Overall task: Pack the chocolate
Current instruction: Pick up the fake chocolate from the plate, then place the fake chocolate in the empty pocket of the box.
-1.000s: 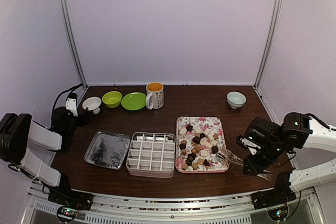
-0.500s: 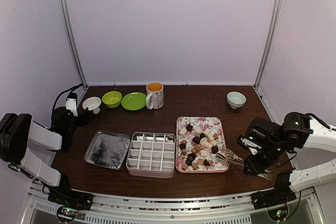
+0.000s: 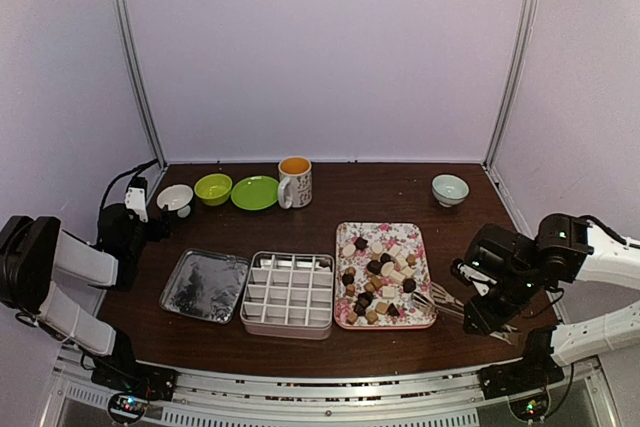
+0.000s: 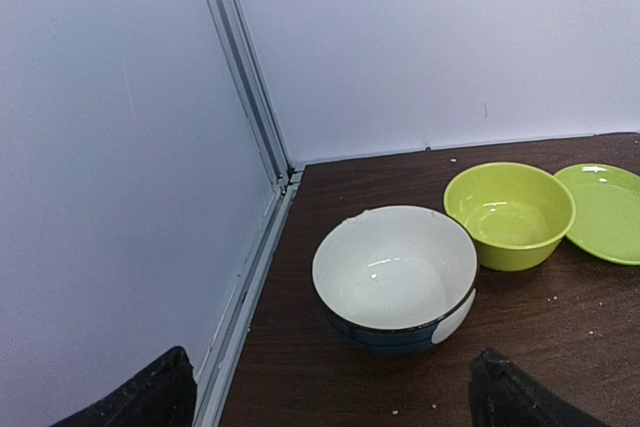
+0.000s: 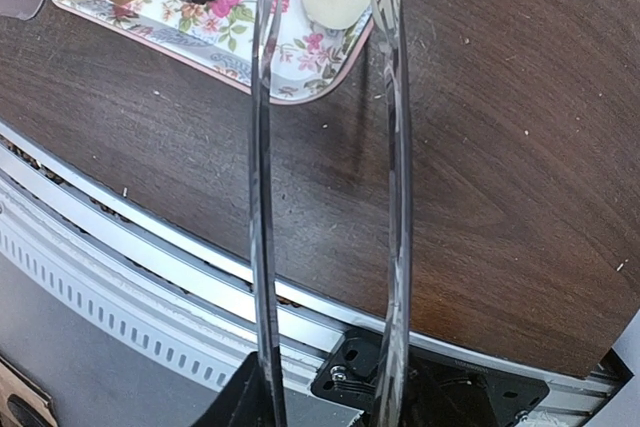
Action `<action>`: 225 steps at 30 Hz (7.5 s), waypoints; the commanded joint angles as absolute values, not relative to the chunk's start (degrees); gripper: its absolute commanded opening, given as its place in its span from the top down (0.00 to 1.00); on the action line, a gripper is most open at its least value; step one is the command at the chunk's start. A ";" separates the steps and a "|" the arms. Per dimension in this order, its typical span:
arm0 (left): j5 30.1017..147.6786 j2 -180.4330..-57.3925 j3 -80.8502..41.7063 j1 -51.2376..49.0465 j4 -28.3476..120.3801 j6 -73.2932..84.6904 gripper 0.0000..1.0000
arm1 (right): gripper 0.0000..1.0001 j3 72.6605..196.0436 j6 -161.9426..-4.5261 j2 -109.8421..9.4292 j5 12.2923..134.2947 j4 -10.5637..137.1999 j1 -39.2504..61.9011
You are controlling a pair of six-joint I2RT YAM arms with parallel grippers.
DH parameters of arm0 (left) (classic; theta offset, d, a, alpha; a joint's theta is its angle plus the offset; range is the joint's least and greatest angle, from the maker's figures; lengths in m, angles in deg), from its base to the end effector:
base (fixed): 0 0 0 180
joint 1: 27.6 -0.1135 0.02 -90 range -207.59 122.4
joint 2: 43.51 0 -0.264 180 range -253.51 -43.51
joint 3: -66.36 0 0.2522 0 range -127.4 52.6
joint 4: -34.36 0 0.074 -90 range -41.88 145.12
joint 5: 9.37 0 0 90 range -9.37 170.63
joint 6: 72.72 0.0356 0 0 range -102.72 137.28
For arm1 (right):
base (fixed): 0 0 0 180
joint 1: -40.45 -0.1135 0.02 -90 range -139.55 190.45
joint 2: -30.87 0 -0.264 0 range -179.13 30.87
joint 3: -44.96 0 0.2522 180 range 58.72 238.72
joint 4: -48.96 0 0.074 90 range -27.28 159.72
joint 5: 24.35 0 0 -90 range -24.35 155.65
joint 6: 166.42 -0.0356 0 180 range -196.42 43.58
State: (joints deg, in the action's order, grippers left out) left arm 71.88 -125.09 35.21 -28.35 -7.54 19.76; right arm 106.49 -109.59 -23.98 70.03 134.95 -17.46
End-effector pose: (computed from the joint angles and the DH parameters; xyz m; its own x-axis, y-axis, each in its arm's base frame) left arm 0.2499 0.0087 0.1641 -0.1552 0.0407 -0.9870 -0.1568 0.9855 0.0653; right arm 0.0714 0.1190 0.2511 -0.9033 -0.4136 -0.1142 -0.4278 0.8888 0.1643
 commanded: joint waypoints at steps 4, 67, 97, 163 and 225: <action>71.76 -125.16 33.92 -28.74 -10.58 19.39 0.02 | 0.60 108.27 -108.45 -24.30 66.09 137.30 -17.91; 71.77 -125.16 33.96 -28.74 -10.56 19.39 0.02 | 0.59 108.26 -106.15 -29.78 66.78 135.83 -18.96; 71.75 -125.16 33.96 -28.74 -10.51 19.39 0.02 | 0.67 109.09 -106.59 -31.42 69.84 133.76 -20.53; 71.75 -125.16 33.95 -28.73 -10.55 19.39 0.02 | 0.75 124.72 -104.74 -39.18 65.33 109.92 -20.37; 71.77 -125.16 33.96 -28.74 -10.54 19.39 0.02 | 0.61 127.02 -102.61 -58.46 72.50 95.80 -20.38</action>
State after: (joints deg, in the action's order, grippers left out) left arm 71.88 -125.09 35.21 -28.35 -7.54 19.74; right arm 126.94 -103.16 -60.67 73.58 96.48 -20.30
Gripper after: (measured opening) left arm 0.978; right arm 0.388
